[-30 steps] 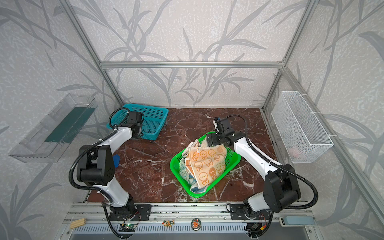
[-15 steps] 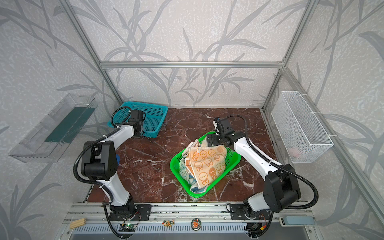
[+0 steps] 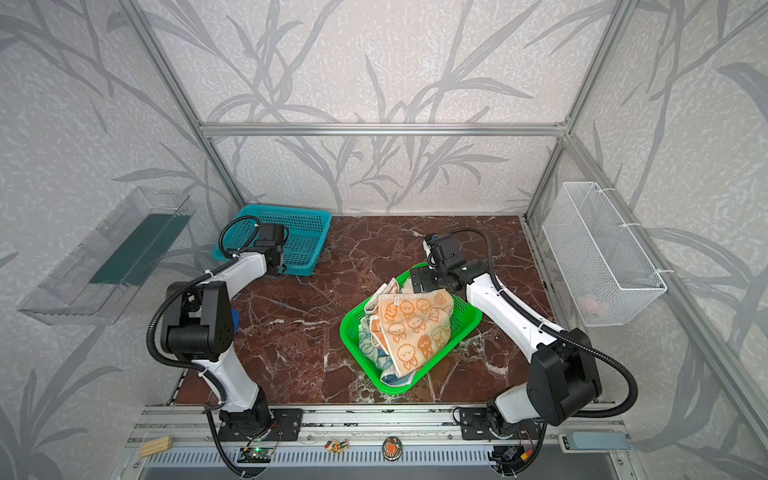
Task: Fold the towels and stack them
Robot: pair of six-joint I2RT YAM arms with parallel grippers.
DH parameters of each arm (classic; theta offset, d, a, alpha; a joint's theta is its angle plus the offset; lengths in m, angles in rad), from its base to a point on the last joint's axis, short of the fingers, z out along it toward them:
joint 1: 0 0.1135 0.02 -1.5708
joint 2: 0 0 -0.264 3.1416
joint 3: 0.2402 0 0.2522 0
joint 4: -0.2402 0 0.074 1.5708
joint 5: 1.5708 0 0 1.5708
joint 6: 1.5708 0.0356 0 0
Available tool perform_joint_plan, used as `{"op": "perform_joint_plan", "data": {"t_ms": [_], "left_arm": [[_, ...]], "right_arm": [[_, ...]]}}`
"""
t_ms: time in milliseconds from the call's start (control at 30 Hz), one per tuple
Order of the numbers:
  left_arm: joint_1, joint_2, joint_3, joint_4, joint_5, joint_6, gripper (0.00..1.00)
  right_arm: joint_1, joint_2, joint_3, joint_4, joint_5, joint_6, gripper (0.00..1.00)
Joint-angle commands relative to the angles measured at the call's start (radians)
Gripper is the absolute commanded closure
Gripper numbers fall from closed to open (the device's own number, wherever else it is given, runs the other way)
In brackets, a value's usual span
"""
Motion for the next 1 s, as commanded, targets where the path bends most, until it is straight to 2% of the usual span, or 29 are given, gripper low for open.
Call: {"op": "perform_joint_plan", "data": {"t_ms": [0,167,200,333,567,633,800,867,967], "left_arm": [[0.005,-0.059,-0.022,0.005,-0.034,0.021,0.37],[0.005,-0.11,-0.043,-0.003,-0.013,0.049,0.03],[0.004,-0.126,-0.051,0.002,0.001,0.055,0.01],[0.001,-0.175,-0.058,-0.014,0.041,0.115,0.01],[-0.05,-0.275,-0.091,-0.016,0.047,0.273,0.01],[-0.08,-0.301,-0.101,-0.02,0.039,0.314,0.01],[-0.203,-0.353,-0.119,-0.038,0.048,0.427,0.01],[-0.248,-0.371,-0.136,-0.046,0.072,0.443,0.01],[-0.295,-0.407,-0.175,-0.053,0.116,0.461,0.01]], "right_arm": [[0.007,-0.007,0.037,-0.049,0.028,0.032,0.01],[0.009,-0.023,0.037,-0.072,0.051,0.078,0.01],[0.008,-0.029,0.036,-0.084,0.071,0.094,0.01],[0.009,-0.05,0.029,-0.125,0.137,0.143,0.01],[0.013,-0.06,0.021,-0.084,0.015,0.258,0.01],[0.034,-0.046,0.028,-0.06,0.023,0.303,0.01],[0.121,0.085,0.142,-0.072,0.073,0.395,0.01],[0.143,0.145,0.191,-0.082,0.073,0.45,0.01],[0.184,0.204,0.237,-0.087,0.141,0.51,0.01]]}}
